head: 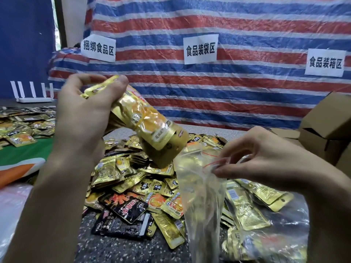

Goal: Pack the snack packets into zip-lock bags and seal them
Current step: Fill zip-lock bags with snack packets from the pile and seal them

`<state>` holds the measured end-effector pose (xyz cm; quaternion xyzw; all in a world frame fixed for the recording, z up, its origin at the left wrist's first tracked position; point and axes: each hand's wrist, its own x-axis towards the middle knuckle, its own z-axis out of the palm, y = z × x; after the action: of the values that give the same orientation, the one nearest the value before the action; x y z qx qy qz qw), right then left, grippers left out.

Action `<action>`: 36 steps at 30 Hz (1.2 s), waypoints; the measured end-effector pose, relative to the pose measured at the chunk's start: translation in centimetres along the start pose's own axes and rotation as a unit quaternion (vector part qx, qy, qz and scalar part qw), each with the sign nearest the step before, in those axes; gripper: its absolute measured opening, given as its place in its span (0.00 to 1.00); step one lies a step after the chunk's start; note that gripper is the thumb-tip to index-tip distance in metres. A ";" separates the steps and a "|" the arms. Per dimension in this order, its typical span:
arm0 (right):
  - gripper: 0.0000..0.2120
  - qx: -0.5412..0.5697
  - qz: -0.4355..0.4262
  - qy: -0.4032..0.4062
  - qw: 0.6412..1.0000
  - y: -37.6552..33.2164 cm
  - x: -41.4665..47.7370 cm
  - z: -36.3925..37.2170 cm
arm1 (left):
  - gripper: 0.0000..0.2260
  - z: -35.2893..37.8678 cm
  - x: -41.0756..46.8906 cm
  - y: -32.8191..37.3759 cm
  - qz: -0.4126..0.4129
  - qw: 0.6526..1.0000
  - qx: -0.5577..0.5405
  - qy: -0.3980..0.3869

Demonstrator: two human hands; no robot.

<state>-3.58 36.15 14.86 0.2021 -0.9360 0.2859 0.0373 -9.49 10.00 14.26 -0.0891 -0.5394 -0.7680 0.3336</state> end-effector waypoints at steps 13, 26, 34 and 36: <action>0.05 -0.016 -0.018 0.007 1.000 -1.7 0.4 1.3 | 0.16 2.9 -4.2 -0.4 0.141 0.967 0.214 -0.007; 0.09 -0.027 -0.027 0.040 0.998 -2.1 0.6 1.5 | 0.13 3.7 -5.5 -2.0 0.128 0.890 0.424 -0.105; 0.07 -0.029 -0.023 0.067 0.997 -1.4 0.4 1.2 | 0.32 3.9 -5.6 -1.3 -0.004 0.785 0.466 -0.408; 0.09 -0.028 -0.019 0.079 0.996 -1.3 0.4 1.0 | 0.35 3.2 -5.8 -0.5 0.001 0.724 0.472 -0.503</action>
<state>-3.37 34.46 14.74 0.1958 -0.9337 0.2740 0.1219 -6.09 15.32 12.28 -0.2940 -0.9206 -0.2566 0.0134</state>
